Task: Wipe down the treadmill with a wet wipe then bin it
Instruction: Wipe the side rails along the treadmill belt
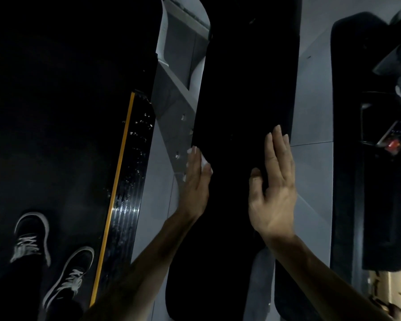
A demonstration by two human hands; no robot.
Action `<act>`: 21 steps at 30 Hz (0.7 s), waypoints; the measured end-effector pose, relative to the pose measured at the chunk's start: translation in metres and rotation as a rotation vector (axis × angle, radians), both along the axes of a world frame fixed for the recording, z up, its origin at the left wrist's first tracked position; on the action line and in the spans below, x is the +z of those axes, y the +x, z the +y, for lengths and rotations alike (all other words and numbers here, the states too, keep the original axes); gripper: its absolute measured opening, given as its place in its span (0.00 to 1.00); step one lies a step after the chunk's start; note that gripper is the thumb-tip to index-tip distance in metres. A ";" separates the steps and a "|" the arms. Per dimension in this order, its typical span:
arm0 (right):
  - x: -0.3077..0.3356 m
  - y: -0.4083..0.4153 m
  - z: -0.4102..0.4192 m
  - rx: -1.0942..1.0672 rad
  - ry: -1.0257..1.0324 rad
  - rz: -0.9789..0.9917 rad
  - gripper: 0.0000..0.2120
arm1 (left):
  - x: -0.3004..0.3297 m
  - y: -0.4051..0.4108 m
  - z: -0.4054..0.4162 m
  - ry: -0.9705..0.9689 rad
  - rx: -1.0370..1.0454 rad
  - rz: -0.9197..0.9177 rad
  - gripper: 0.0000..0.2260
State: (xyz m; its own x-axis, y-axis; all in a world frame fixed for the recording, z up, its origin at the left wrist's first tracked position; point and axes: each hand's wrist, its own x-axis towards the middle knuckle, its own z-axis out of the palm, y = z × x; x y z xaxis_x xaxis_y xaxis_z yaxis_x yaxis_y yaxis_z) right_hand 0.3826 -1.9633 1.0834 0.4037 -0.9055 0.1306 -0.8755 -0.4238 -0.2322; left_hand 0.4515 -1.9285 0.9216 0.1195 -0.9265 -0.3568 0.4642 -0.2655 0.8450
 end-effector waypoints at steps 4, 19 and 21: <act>0.000 0.001 0.000 -0.008 -0.004 0.019 0.32 | 0.016 0.013 -0.034 -0.147 0.038 -0.084 0.28; 0.000 0.001 0.000 0.012 -0.014 0.020 0.33 | 0.001 0.015 -0.043 -0.197 0.064 -0.017 0.26; 0.000 0.002 -0.001 0.013 -0.012 0.012 0.33 | 0.007 0.028 -0.067 -0.195 0.044 -0.017 0.26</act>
State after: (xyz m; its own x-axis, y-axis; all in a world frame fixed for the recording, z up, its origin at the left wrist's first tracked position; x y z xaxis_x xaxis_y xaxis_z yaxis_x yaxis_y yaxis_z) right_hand 0.3843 -1.9638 1.0831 0.4167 -0.8987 0.1367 -0.8726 -0.4376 -0.2167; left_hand 0.4793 -1.9956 0.9290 0.1661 -0.9716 -0.1682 0.4573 -0.0752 0.8861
